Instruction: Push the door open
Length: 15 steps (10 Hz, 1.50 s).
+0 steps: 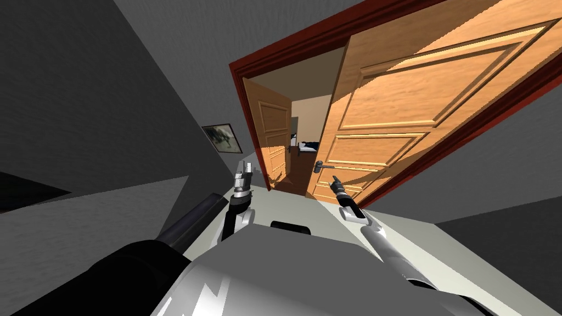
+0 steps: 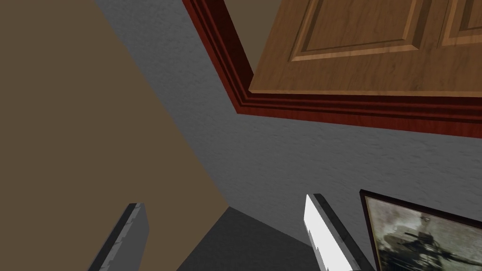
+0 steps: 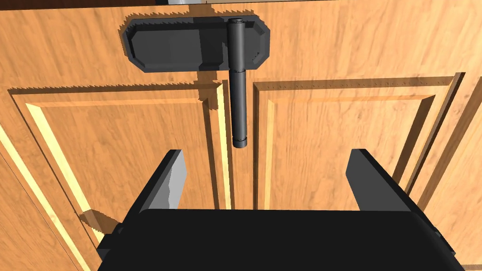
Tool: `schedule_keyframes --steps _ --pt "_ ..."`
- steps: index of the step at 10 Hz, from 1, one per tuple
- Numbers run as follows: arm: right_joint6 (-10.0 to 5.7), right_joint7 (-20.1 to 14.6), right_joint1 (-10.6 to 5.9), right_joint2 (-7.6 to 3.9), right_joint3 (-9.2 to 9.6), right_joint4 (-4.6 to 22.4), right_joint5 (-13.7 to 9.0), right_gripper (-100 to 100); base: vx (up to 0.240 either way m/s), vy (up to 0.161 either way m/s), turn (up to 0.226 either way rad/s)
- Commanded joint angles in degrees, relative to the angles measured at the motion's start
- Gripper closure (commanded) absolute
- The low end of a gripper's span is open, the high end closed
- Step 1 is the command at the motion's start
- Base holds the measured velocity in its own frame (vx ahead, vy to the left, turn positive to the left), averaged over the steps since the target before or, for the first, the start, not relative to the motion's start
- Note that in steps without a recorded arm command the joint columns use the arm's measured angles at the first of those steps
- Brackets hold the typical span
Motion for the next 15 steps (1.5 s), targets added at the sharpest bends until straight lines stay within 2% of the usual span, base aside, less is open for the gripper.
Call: schedule_keyframes --steps 1,8,9,15 --pt "-0.24 -0.48 -0.95 -0.63 0.12 2.13 -0.47 -100 0.104 -0.019 0.058" --pt "-0.84 -2.06 -3.87 -2.78 0.41 8.6 -2.02 -100 0.079 -0.028 0.039" --pt "-0.44 -1.73 -3.19 -2.52 0.22 7.19 -1.9 -100 0.042 -0.015 0.012" --pt "-0.27 -0.94 -4.28 -1.74 -0.92 8.7 -1.77 -100 0.18 -0.041 0.034"
